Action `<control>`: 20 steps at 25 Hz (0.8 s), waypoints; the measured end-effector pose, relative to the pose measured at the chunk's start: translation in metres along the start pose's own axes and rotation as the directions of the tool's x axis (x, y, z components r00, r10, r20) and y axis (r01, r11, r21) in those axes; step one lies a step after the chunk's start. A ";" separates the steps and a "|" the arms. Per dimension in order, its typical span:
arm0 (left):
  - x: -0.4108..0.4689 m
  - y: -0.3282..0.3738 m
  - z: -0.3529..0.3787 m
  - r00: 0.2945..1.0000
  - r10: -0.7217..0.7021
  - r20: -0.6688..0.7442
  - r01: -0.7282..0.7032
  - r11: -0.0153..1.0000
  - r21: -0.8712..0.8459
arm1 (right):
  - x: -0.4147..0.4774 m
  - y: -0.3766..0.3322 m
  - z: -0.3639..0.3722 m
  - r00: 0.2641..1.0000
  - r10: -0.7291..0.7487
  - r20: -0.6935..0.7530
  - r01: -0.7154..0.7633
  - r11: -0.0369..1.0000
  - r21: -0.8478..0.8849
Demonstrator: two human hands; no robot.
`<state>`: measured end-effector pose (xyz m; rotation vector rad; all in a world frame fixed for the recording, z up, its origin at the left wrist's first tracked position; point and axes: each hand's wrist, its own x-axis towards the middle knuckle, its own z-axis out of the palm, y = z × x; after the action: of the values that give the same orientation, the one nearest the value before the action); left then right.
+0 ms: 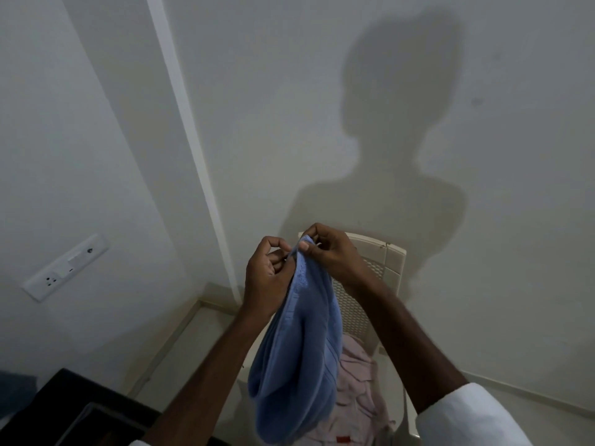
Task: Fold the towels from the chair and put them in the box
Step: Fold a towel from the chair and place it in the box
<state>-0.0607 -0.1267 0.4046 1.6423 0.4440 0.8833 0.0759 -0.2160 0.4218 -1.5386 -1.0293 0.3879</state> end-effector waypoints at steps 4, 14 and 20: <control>0.004 -0.006 0.001 1.000 -0.010 -0.019 0.010 1.000 0.013 | 0.002 0.007 0.000 0.998 -0.017 -0.055 0.019 0.999 0.043; -0.029 -0.080 -0.040 0.849 -0.404 0.340 0.102 0.758 0.645 | 0.008 0.000 -0.022 0.889 -0.054 -0.455 0.059 0.998 -0.003; -0.041 -0.067 -0.055 0.796 -0.580 0.175 0.355 0.681 0.641 | 0.016 0.001 -0.072 0.658 -0.074 -0.750 0.074 0.997 -0.033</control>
<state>-0.1170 -0.1011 0.3311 2.0499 0.8967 0.0040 0.1376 -0.2485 0.4444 -1.4379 -0.4146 -0.3176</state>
